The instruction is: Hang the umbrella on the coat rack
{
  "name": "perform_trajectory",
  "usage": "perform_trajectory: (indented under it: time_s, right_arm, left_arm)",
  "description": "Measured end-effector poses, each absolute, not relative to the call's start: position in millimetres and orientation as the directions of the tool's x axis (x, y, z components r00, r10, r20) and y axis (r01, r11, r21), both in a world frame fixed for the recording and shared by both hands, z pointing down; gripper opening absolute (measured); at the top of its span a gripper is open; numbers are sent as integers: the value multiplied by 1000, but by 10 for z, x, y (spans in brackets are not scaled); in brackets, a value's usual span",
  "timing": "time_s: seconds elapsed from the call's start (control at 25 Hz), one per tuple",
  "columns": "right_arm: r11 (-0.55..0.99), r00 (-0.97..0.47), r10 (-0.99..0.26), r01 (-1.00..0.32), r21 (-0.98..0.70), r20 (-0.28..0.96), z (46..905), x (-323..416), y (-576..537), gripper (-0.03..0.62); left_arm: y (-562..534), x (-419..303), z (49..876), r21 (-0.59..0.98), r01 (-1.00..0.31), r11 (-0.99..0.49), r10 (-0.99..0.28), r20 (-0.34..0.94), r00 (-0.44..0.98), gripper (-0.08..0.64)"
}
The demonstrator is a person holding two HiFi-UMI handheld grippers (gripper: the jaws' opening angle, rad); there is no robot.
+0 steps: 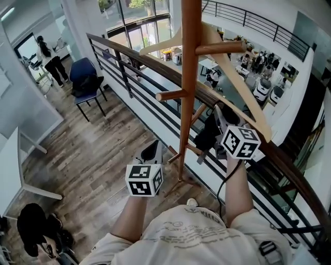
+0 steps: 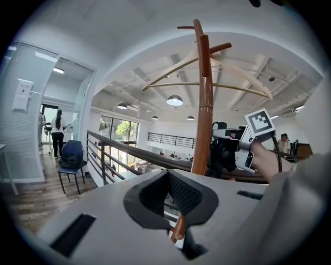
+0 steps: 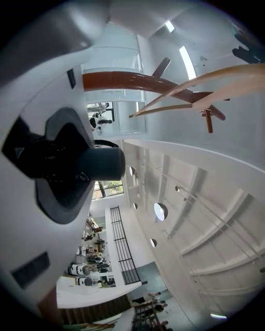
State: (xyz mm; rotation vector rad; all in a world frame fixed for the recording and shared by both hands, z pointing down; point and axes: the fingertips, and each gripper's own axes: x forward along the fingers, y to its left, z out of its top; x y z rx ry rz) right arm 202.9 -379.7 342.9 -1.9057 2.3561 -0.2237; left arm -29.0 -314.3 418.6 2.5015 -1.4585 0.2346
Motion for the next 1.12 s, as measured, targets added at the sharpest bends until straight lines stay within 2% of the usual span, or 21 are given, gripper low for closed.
perform_trajectory:
  time_s: [1.12]
  right_arm:
    - [326,-322,-944,-943,-65,-68,3038,1481,-3605,143]
  left_arm:
    - [-2936,-377,4231,148,-876,-458,-839,252,482,5]
